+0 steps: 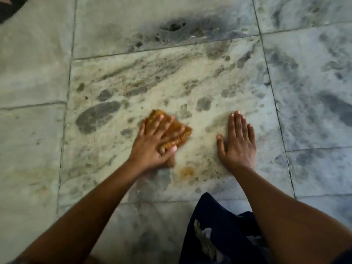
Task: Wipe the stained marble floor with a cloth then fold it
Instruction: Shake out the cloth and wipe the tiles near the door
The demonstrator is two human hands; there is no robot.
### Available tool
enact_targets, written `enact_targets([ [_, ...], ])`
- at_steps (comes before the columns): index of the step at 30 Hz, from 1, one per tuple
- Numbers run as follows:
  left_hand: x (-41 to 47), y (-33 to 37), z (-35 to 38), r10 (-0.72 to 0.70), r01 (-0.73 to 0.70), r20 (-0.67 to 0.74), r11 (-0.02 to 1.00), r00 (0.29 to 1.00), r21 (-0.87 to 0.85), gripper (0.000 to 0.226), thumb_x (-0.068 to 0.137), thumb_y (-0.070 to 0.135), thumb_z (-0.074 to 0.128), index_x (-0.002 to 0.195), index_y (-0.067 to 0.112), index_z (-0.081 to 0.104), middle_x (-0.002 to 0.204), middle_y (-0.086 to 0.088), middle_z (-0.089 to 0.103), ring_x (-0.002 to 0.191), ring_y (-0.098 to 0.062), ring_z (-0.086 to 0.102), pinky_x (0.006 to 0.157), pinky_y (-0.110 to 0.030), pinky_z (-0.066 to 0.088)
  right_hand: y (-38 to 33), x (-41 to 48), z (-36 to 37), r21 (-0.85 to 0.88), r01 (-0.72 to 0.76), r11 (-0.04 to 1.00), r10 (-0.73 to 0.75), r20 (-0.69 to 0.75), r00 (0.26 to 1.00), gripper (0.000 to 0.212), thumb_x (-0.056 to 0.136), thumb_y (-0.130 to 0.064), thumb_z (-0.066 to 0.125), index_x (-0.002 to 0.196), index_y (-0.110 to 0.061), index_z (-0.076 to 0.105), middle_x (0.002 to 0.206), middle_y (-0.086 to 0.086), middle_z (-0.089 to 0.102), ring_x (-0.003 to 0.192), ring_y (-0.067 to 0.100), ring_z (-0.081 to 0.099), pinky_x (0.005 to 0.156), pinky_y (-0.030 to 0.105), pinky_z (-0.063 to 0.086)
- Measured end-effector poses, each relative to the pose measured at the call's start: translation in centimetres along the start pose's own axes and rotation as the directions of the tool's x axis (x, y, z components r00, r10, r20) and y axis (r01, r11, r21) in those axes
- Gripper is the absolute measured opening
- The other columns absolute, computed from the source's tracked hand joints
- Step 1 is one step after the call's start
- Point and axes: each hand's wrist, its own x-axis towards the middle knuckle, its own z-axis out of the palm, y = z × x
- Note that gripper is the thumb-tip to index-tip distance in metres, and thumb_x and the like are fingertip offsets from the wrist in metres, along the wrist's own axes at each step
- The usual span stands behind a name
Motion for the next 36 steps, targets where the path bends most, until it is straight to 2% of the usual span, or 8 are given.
enact_targets([
  [5,8.4,1.6,-2.2,-0.282,0.283,0.027,0.953,0.959,-0.105,0.055,0.093,0.052,0.028,0.145,0.047,0.011,0.158,0.010,0.008,0.146,-0.018,0.003,0.113,-0.053,0.004,-0.1,-0.1,-0.1,-0.006,0.008,1.000,-0.008,-0.015,1.000,0.072,0.090,-0.046,0.022,0.150,-0.012,0.004,0.159,0.007,0.003,0.146,0.019,0.001,0.117,0.031,-0.006],
  [12,-3.1,10.1,0.3,-0.058,0.058,0.007,0.987,0.998,-0.148,0.061,0.089,0.059,0.027,0.145,0.044,0.009,0.158,0.002,0.010,0.145,-0.023,0.010,0.113,-0.055,0.010,-0.4,-0.3,-0.6,0.007,0.004,1.000,-0.004,-0.003,1.000,0.070,0.090,-0.042,0.020,0.150,-0.011,0.006,0.159,0.008,0.004,0.146,0.020,0.003,0.119,0.035,-0.001],
  [16,-6.7,5.5,1.3,0.102,-0.101,-0.024,0.994,0.994,0.041,0.065,0.087,0.059,0.034,0.147,0.040,0.017,0.155,-0.001,0.015,0.142,-0.029,0.021,0.110,-0.065,0.010,-0.4,-0.2,-0.5,0.011,-0.001,1.000,0.002,-0.009,1.000,0.070,0.089,-0.042,0.020,0.150,-0.010,0.005,0.159,0.008,0.003,0.146,0.019,0.001,0.119,0.034,-0.003],
  [20,-0.9,2.0,-0.2,-0.154,0.155,-0.008,0.986,0.988,0.056,0.059,0.091,0.060,0.016,0.146,0.042,0.005,0.158,0.001,0.009,0.145,-0.024,0.010,0.111,-0.058,-0.011,-0.3,-0.3,-0.6,0.003,0.003,1.000,-0.003,-0.013,1.000,0.069,0.090,-0.042,0.019,0.150,-0.011,0.003,0.159,0.008,0.000,0.146,0.019,-0.001,0.118,0.033,-0.005],
  [23,2.6,6.2,-0.3,-0.299,0.298,0.001,0.954,0.954,0.030,0.065,0.092,0.060,0.011,0.145,0.033,-0.013,0.159,-0.007,-0.006,0.145,-0.022,-0.009,0.109,-0.053,-0.021,-0.5,-0.3,-0.9,0.015,0.006,1.000,-0.006,-0.023,1.000,0.069,0.090,-0.040,0.018,0.150,-0.010,0.005,0.159,0.009,0.002,0.146,0.019,0.001,0.119,0.034,-0.003],
  [25,1.5,10.5,0.0,-0.255,0.255,0.015,0.967,0.967,-0.015,0.068,0.092,0.060,0.011,0.145,0.028,-0.017,0.158,-0.011,-0.011,0.144,-0.024,-0.014,0.109,-0.052,-0.022,-0.7,-0.3,-1.0,0.028,-0.001,1.000,0.002,-0.025,1.000,0.068,0.090,-0.039,0.015,0.150,-0.010,0.006,0.159,0.009,0.003,0.146,0.019,0.002,0.119,0.034,-0.003],
  [30,-8.6,12.5,1.5,-0.069,0.056,-0.112,0.992,0.991,-0.115,0.062,0.091,0.049,0.039,0.147,0.024,0.028,0.154,-0.011,0.025,0.143,-0.027,0.020,0.113,-0.055,0.015,-1.0,-0.4,-0.9,0.059,-0.032,0.998,0.033,-0.017,0.999,0.066,0.091,-0.040,0.009,0.150,-0.011,0.006,0.159,0.007,0.002,0.146,0.017,-0.001,0.119,0.034,-0.004],
  [36,-3.9,4.6,0.5,-0.247,0.247,0.003,0.969,0.969,0.009,0.061,0.091,0.058,0.016,0.147,0.039,0.003,0.159,0.000,0.008,0.146,-0.023,0.005,0.114,-0.055,-0.005,-0.8,-0.3,-0.4,0.061,-0.032,0.998,0.034,-0.028,0.999,0.066,0.092,-0.042,0.009,0.150,-0.011,0.002,0.159,0.006,0.000,0.146,0.017,-0.003,0.119,0.034,-0.004],
])
